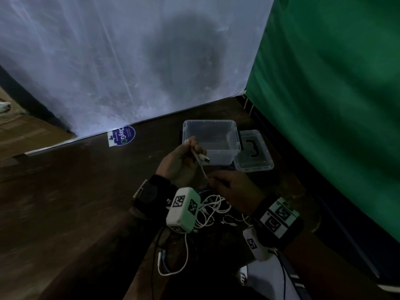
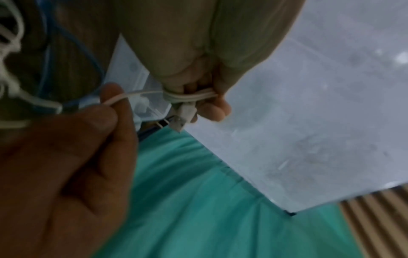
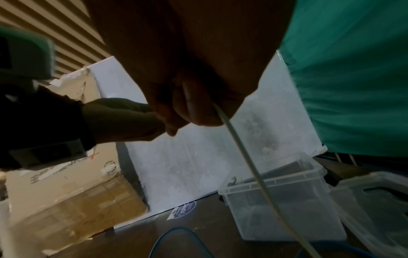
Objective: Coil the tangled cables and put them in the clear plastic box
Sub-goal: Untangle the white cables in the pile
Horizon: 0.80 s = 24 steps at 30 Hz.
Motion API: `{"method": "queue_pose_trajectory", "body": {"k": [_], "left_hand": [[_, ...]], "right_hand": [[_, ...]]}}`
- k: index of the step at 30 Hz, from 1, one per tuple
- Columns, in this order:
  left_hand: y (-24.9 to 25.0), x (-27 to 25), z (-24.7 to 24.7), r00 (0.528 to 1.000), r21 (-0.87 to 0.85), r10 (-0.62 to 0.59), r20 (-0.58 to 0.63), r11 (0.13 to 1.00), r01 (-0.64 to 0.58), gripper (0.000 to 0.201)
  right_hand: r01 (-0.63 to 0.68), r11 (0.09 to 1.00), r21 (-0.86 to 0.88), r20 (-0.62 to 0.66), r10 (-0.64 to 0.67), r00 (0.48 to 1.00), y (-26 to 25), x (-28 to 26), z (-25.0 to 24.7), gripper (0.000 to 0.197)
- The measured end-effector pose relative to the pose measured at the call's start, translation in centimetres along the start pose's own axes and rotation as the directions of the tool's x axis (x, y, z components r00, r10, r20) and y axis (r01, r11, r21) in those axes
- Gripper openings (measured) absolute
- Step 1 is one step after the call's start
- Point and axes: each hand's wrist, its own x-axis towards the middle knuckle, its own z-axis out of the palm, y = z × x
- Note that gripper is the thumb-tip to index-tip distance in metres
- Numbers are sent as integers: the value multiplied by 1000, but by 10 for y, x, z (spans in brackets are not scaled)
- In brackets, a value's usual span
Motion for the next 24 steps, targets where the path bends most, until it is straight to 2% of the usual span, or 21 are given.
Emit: {"method": "queue_pose_trajectory", "body": {"k": [3, 5, 8, 10, 11, 13, 14, 17, 20, 22, 24], "left_hand": [[-7, 5, -12, 996, 174, 81, -46, 982, -72, 26], [-12, 4, -19, 988, 352, 143, -63, 929, -112, 26], [-21, -3, -22, 987, 667, 160, -6, 736, -116, 26], [-27, -9, -19, 994, 765, 99, 48, 636, -100, 25], [-30, -11, -16, 996, 781, 66, 59, 618, -87, 24], [-33, -18, -8, 999, 768, 6, 34, 640, -30, 25], [-33, -22, -3, 999, 742, -25, 25, 671, -2, 27], [-29, -33, 8, 991, 691, -103, 83, 722, 17, 33], [-22, -36, 15, 985, 623, -135, 108, 781, 38, 35], [-18, -34, 18, 982, 527, -150, 115, 847, 68, 31], [-14, -30, 18, 974, 352, -169, 151, 930, 107, 27]], "right_hand": [[57, 994, -95, 82, -49, 995, -13, -7, -4, 20], [87, 995, -56, 70, -83, 994, -21, -11, -12, 17], [71, 996, 50, 25, -72, 997, -35, -9, -29, 13], [102, 991, 84, -17, -101, 995, -42, -6, -38, 10], [138, 988, 64, -59, -134, 989, -44, -3, -42, 9], [179, 983, -26, -151, -181, 972, -39, 6, -49, 7], [155, 987, -46, -181, -161, 970, -34, 12, -53, 6], [55, 998, 20, -206, -50, 977, -18, 26, -60, 6], [76, 995, 63, -240, -59, 969, -1, 30, -51, 8], [10, 991, 131, -218, 19, 976, 7, 31, -42, 15], [-69, 979, 191, -173, 103, 980, 10, 27, -30, 15]]}}
